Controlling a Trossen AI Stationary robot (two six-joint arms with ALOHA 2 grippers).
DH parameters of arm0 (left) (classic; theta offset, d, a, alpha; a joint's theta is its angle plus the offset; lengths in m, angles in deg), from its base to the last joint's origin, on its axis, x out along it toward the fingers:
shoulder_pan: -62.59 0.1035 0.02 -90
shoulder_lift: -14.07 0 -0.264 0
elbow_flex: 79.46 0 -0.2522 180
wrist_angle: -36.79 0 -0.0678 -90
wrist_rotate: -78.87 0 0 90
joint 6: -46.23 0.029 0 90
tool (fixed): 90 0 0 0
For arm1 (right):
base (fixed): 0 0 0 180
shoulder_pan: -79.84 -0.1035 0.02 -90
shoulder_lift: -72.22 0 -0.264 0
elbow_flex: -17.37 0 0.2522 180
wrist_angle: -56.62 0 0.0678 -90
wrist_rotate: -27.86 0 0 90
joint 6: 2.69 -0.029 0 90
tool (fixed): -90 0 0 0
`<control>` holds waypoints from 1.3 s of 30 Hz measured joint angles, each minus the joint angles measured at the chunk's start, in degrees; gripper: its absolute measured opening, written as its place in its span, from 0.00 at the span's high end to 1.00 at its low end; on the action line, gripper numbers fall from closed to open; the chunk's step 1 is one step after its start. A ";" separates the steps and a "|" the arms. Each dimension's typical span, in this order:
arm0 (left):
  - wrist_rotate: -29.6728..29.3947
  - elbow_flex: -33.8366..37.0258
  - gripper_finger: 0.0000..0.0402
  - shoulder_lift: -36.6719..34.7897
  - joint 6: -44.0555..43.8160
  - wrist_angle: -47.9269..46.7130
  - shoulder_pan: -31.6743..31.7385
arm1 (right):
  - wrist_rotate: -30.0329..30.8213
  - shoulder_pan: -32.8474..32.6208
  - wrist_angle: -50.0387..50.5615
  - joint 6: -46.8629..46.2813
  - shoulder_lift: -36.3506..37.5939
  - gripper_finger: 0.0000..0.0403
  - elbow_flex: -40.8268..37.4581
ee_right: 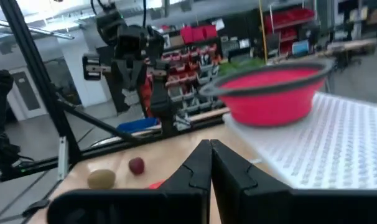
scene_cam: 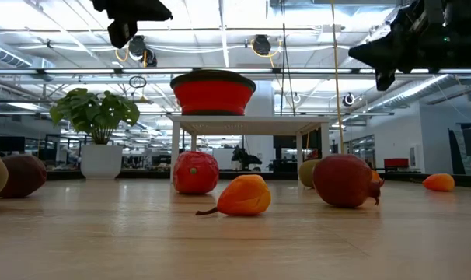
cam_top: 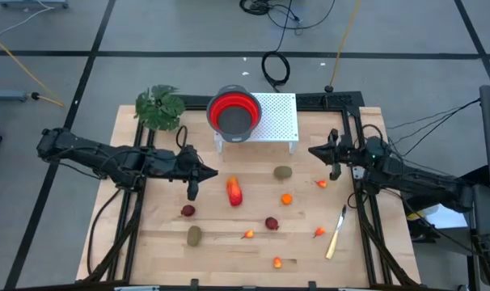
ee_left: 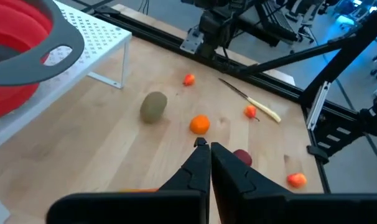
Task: Pick & Place Fruit
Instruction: Put the mango into the red strainer bowl
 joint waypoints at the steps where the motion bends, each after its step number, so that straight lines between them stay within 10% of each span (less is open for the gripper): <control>1: 0.02 -0.01 0.99 0.00 0.17 -0.06 -0.01 | 1.24 -1.44 0.41 -0.68 -0.04 1.00 -0.10; 21: 0.79 -0.01 0.97 1.03 0.92 -1.19 -0.74 | 14.63 -17.33 13.04 -1.27 4.86 1.00 1.82; 39: -0.33 -3.07 0.99 14.83 -27.21 3.11 -0.74 | 16.09 -17.31 26.60 2.00 8.13 1.00 7.28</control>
